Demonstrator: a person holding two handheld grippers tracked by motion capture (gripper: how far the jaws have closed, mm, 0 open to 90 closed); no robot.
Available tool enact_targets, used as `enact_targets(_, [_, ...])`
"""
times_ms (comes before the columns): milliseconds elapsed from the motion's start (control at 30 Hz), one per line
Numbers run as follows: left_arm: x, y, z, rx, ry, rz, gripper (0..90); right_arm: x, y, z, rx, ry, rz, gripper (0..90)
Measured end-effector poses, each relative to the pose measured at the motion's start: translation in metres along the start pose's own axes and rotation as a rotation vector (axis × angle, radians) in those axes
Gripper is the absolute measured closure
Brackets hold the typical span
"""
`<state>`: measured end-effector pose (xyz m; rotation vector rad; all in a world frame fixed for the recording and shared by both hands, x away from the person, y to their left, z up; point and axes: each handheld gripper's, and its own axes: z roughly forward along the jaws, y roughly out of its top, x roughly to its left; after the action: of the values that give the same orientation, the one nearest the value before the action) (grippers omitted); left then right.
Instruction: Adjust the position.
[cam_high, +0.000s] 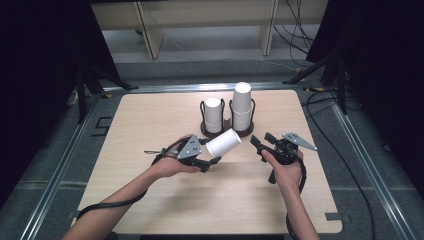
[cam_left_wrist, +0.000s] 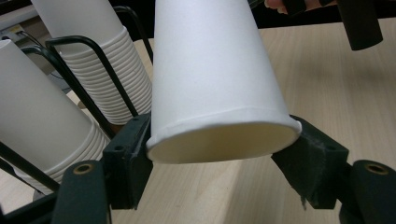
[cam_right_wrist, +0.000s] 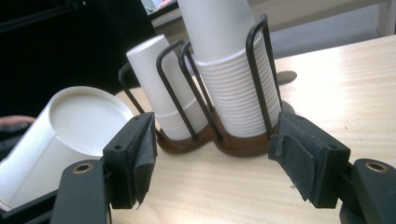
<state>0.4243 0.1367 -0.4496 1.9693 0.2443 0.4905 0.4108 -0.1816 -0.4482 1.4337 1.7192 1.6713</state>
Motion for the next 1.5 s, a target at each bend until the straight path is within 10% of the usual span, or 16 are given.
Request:
enact_targets(733, [0.015,0.008,-0.019,0.147,-0.111,0.121,30.1,-0.001,-0.019,-0.004,0.140,0.047,-0.146,29.9])
enact_targets(1500, [0.023,0.019,-0.031,0.287,-0.195,0.224,30.8,0.005,-0.022,-0.004,0.153,0.077,-0.224,29.8])
